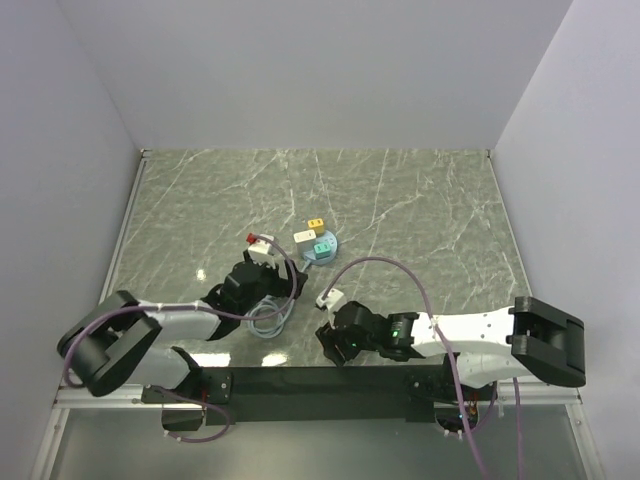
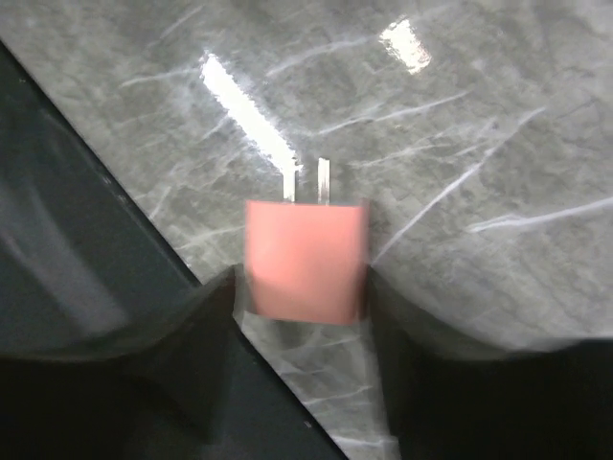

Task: Insert the plug

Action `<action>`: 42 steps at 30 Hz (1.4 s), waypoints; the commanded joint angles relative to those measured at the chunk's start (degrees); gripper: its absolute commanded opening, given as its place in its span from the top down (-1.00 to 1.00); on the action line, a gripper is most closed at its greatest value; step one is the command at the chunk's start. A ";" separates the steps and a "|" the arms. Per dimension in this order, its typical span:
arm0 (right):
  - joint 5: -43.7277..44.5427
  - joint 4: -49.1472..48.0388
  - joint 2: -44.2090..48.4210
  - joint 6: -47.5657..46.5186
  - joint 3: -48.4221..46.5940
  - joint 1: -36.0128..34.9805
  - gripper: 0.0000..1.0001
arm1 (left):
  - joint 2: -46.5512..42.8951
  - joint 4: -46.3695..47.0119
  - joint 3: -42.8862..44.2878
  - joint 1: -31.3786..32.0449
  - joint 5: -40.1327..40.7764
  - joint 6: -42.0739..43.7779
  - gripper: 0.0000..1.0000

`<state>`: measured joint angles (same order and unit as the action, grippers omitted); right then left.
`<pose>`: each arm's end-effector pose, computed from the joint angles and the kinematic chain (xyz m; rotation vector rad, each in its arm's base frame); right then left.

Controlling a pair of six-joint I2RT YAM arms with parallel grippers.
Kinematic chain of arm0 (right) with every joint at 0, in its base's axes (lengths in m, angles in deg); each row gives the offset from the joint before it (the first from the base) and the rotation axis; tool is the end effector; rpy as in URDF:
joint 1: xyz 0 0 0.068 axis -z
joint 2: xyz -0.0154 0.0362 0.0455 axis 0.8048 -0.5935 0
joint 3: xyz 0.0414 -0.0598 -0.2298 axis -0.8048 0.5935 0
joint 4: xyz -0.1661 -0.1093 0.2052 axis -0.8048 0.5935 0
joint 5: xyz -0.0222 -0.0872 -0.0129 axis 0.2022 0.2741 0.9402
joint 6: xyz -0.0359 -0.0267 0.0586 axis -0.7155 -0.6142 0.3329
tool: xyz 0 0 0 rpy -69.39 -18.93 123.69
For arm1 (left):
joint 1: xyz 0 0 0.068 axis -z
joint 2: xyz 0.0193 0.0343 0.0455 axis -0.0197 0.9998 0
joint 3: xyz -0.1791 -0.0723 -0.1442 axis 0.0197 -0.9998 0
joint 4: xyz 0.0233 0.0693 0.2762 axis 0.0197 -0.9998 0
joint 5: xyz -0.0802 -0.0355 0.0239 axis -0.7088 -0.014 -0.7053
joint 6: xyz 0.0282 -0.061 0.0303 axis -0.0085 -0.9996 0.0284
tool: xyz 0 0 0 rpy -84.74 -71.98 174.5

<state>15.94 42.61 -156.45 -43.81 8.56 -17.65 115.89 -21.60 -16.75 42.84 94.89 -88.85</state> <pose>0.0921 0.2586 0.0837 -1.0225 2.2912 0.6502 0.2164 -0.1825 0.0887 0.1856 1.9561 -0.6695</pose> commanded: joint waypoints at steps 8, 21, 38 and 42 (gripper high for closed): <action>7.94 4.37 2.41 -2.35 -6.41 -1.53 0.34 | -10.01 -5.78 -0.23 0.47 -16.84 -4.45 -0.94; 14.09 14.56 17.09 -11.58 -10.63 -2.58 0.46 | -24.17 2.64 -4.54 -1.63 -43.63 -13.94 -0.99; 15.15 8.95 19.74 -18.53 -10.46 -8.38 0.51 | -13.45 10.20 -2.25 -1.64 -50.69 -19.83 -0.99; 14.36 7.63 18.94 -19.85 -11.07 -8.83 0.51 | -10.81 12.92 -1.64 -1.55 -52.35 -20.97 -0.99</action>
<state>30.09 53.86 -137.26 -61.14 -0.05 -25.85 103.62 -14.43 -20.55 41.42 45.55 -108.28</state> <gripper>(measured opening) 0.535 0.994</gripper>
